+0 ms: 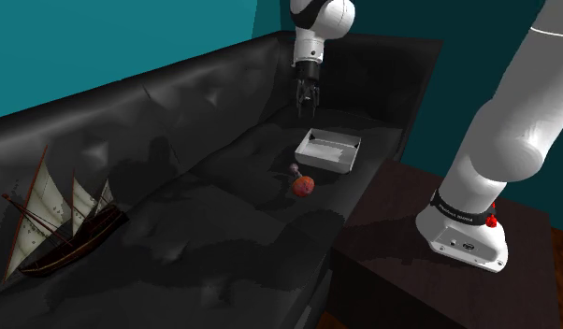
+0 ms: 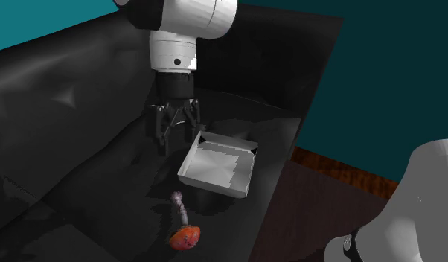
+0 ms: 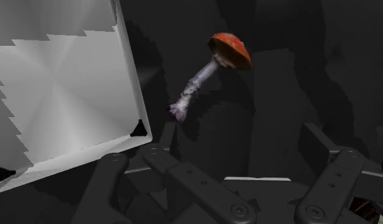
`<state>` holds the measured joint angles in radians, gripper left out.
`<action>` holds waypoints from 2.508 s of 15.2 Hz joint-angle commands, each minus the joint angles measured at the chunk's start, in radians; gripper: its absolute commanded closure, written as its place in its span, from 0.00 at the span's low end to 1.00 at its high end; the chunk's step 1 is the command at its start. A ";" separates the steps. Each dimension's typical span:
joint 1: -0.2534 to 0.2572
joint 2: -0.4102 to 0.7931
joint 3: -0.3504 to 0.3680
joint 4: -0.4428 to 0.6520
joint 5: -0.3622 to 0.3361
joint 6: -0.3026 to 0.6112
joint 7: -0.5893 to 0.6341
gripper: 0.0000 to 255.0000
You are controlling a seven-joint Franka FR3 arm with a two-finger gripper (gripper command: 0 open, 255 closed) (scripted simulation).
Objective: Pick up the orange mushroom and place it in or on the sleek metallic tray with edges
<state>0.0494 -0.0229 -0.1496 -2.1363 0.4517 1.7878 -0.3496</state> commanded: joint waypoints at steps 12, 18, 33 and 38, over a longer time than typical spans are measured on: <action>0.017 0.219 0.027 0.015 0.138 0.049 -0.103 0.00; 0.017 0.219 0.027 0.015 0.138 0.049 -0.103 0.00; 0.132 0.093 0.046 -0.200 0.043 0.359 0.381 0.00; 0.246 0.097 0.092 -0.313 -0.214 0.586 1.100 0.00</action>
<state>0.2808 0.0711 -0.0621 -2.4311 0.2701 2.3411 0.6484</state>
